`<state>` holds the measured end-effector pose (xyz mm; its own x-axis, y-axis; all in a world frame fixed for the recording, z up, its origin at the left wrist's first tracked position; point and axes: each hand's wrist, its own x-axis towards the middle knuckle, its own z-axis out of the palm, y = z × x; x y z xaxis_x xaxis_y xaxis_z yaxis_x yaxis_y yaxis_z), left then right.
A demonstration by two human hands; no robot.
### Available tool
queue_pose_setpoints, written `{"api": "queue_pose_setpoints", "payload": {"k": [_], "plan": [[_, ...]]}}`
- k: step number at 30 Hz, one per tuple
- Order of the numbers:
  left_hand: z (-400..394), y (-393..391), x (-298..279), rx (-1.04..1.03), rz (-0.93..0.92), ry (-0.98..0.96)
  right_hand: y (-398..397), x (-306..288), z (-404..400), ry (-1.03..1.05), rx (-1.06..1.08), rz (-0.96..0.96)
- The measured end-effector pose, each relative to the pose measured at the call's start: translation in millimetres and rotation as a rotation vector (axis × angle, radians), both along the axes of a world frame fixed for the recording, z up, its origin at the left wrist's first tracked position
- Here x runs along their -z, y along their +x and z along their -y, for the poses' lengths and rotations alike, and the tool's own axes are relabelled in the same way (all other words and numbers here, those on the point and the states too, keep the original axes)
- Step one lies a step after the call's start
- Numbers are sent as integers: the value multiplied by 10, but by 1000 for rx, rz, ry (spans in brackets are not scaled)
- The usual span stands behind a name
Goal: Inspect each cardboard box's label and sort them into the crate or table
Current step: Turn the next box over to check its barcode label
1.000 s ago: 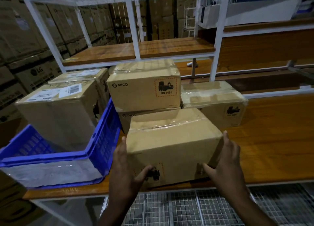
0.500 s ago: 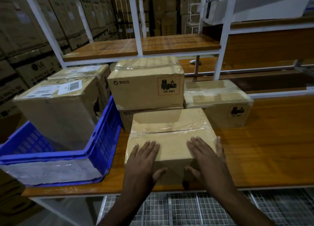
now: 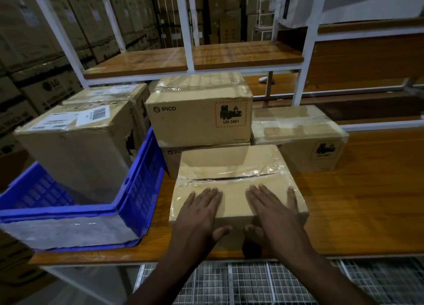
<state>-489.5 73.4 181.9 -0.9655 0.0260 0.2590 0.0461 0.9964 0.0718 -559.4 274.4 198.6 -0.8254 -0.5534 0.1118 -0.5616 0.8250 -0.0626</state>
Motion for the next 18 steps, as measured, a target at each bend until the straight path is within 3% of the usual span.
{"api": "queue_pose_setpoints", "payload": {"k": [5,10,14,18], "plan": [[19,-37,-22,16,8,32,-20,-121,-4,-35,-47,67],[53,-68,-162,-46,107,117,-168,-144,-80,-195,-55,140],[109,-197,-327,-98,199,142,-339,-170,-14,-145,52,89],[176,-457,-470,-117,208,15,-585,-255,134,-45,115,79]]}}
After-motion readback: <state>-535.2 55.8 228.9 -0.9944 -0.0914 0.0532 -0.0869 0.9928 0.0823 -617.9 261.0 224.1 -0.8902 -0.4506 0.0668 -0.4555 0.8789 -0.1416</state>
